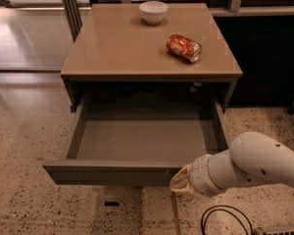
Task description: Close top drawer
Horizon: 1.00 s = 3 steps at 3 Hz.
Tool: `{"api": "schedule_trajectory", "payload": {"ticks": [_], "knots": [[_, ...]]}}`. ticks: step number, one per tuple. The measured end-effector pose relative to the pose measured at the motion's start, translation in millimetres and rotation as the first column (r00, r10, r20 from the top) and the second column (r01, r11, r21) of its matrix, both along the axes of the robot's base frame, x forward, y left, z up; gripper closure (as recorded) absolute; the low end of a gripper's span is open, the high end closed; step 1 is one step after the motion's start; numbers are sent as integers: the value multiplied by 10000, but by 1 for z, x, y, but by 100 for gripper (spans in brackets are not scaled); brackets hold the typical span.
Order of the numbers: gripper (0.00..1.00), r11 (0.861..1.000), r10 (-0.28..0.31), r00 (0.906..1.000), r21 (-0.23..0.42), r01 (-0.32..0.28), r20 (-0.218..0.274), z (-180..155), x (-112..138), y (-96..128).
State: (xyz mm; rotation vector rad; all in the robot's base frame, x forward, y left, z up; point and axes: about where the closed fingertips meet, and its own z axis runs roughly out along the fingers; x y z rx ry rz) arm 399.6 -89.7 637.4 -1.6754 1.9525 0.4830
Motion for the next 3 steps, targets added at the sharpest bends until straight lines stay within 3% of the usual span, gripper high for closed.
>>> {"api": "schedule_trajectory", "payload": {"ticks": [3], "knots": [[100, 9986, -526, 9982, 126, 522, 284, 0, 25, -3]]}}
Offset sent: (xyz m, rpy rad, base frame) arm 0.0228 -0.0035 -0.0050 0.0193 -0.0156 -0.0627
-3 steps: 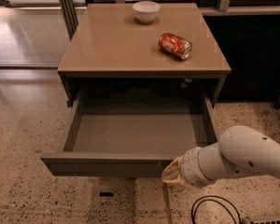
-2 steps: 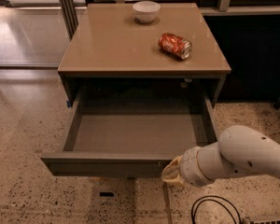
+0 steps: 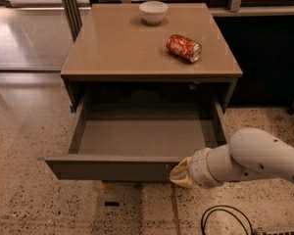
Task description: Close top drawer
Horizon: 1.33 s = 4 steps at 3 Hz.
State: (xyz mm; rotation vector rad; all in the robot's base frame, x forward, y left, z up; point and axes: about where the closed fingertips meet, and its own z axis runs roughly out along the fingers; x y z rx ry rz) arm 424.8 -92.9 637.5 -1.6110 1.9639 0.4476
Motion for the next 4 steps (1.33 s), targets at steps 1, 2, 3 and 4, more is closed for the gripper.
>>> {"api": "schedule_trajectory", "payload": {"ticks": [1, 2, 3, 4], "knots": [[100, 9997, -233, 9993, -23, 234, 289, 6, 19, -4], [100, 9955, -917, 9929, 292, 897, 760, 17, 41, -8], [100, 9967, -796, 9942, 215, 783, 724, 13, 44, -2], [100, 9959, -885, 9943, 259, 872, 587, 7, 54, 0]]}}
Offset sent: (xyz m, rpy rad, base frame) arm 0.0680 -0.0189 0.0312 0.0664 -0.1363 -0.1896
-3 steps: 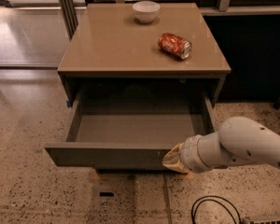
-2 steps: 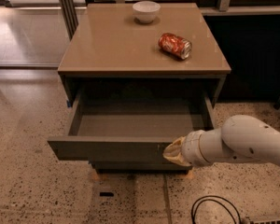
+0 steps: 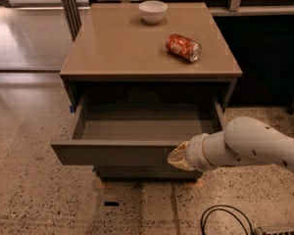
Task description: Close top drawer
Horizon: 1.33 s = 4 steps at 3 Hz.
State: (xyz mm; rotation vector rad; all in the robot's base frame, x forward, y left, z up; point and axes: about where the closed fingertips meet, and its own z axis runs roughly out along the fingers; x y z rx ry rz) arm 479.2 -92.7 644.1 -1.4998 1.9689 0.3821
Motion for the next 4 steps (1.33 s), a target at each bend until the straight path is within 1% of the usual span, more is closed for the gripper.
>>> {"api": "schedule_trajectory", "payload": {"ticks": [1, 2, 3, 4], "knots": [[100, 9998, -175, 9998, -79, 175, 63, -4, 17, -2], [100, 9996, -198, 9998, -195, 199, 48, -6, 22, -3], [100, 9982, -434, 9988, -402, 442, 204, -8, 40, -8], [100, 9938, -858, 9950, -665, 891, 501, -6, 63, -21]]}}
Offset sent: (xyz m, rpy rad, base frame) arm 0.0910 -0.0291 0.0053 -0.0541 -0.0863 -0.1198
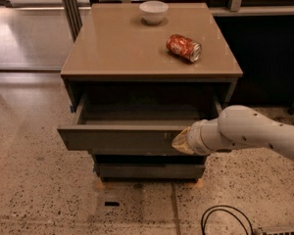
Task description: Close top drawer
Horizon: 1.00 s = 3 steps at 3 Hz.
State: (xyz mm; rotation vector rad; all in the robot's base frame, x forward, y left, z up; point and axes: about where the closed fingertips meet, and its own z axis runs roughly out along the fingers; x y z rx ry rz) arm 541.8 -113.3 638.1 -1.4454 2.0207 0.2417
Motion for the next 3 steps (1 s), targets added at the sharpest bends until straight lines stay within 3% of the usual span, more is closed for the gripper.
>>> {"api": "schedule_trajectory", "payload": {"ticks": [1, 2, 3], "knots": [[100, 9977, -661, 9967, -130, 668, 475, 11, 23, -21], [100, 9873, -1575, 9790, 16, 1586, 1292, 41, 47, -52], [100, 9873, -1574, 9790, 16, 1586, 1292, 41, 47, -52]]}}
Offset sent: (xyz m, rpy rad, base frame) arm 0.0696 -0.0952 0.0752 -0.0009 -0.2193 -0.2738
